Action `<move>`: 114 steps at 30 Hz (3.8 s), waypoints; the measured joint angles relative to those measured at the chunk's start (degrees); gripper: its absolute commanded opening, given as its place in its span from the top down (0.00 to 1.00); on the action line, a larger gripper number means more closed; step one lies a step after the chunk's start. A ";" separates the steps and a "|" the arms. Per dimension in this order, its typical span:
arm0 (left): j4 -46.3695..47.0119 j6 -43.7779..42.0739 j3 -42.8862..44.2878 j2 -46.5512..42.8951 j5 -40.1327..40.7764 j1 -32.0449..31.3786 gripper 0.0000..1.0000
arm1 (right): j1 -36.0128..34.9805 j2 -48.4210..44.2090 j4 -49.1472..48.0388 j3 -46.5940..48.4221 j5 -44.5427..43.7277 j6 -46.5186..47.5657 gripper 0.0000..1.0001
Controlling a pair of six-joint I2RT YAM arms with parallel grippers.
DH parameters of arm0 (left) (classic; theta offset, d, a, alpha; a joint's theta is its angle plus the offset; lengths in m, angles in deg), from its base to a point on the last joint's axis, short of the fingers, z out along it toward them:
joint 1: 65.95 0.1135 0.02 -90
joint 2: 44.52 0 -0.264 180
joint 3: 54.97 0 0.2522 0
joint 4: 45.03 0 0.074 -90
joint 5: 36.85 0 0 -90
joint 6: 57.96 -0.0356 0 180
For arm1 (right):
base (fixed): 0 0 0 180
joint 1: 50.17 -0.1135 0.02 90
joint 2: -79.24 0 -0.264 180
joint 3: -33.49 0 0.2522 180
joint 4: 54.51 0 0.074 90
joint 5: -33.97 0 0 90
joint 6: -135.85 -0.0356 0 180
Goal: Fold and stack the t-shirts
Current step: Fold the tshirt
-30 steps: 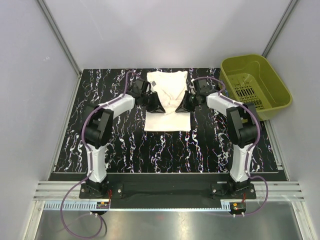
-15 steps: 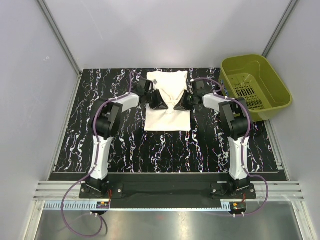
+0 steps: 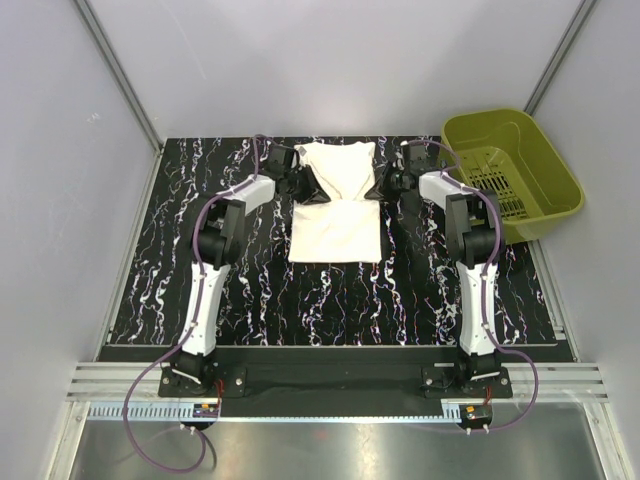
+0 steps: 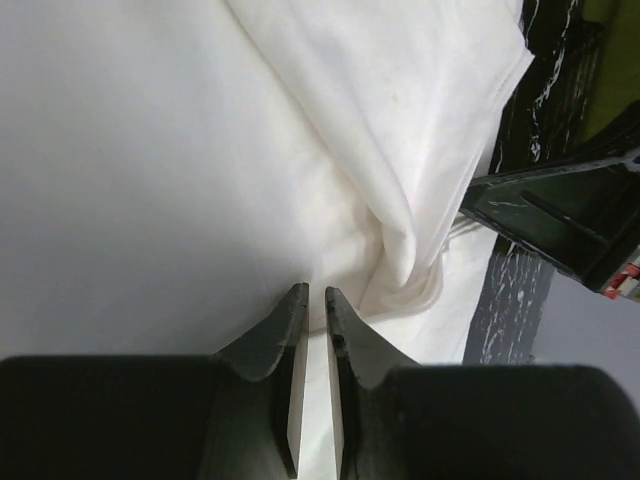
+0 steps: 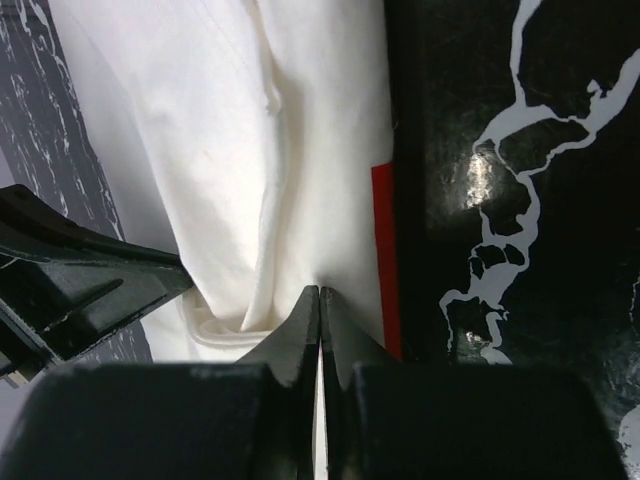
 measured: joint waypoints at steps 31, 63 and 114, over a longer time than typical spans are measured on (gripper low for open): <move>17.64 12.37 -1.16 1.01 -3.23 -1.77 0.77 | 0.68 7.61 -0.94 5.97 15.52 -4.72 0.98; 4.55 10.64 11.32 9.22 2.54 -1.79 0.82 | 2.69 13.73 -1.49 19.91 15.41 -9.84 0.98; -4.63 -8.39 -11.17 -17.94 -8.20 -4.02 0.73 | -2.69 -22.25 3.56 -28.41 23.93 1.55 1.00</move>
